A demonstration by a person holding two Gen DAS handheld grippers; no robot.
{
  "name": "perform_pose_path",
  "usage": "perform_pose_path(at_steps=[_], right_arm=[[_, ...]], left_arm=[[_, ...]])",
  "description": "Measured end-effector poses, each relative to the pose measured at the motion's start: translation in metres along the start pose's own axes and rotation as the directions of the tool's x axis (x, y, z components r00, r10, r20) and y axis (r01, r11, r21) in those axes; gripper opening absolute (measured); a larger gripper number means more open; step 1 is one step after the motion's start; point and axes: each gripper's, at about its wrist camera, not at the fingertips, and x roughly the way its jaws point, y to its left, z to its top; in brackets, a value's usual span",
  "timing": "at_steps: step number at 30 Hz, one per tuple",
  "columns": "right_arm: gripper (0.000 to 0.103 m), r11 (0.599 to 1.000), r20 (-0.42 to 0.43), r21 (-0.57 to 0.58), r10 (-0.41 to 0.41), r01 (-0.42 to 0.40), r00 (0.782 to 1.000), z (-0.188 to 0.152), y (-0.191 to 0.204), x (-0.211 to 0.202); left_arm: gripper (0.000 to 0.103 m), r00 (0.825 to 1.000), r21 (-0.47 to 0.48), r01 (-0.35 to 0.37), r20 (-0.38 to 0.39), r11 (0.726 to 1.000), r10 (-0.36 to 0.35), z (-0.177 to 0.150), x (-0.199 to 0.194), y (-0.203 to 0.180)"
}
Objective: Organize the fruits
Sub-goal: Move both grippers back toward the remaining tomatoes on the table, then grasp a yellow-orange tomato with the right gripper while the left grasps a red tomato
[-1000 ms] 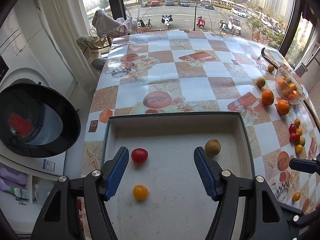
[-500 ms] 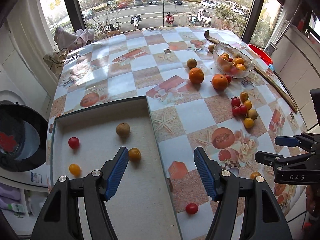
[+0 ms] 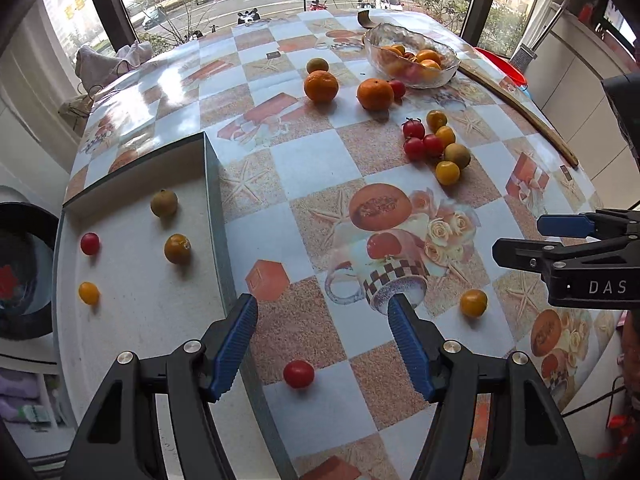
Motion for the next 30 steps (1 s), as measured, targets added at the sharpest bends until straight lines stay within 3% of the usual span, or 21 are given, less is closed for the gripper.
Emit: perform_pose_path(at_steps=[12,17,21,30], right_arm=[[0.079,0.998,-0.034,-0.048,0.034,-0.036,0.999,-0.033,0.013,0.003],[0.07,0.996,-0.039,-0.067,0.049,-0.052,0.998,-0.032,0.02,0.007],[0.055,0.994,-0.048,-0.079,0.068,-0.071,0.997,-0.029,0.028,0.013],[0.042,0.985,-0.073,-0.152,0.073,-0.083,0.995,-0.024,0.049,0.025]], left_arm=[[0.069,0.999,-0.003,-0.005,-0.039,1.0,0.005,-0.028,0.014,-0.007],[0.069,0.998,0.02,-0.016,-0.053,1.0,0.017,-0.032,0.015,-0.01],[0.069,0.996,0.046,-0.047,-0.067,0.998,0.05,-0.036,0.02,-0.014],[0.069,0.996,0.035,-0.045,-0.07,0.998,0.047,-0.038,0.027,-0.011]])
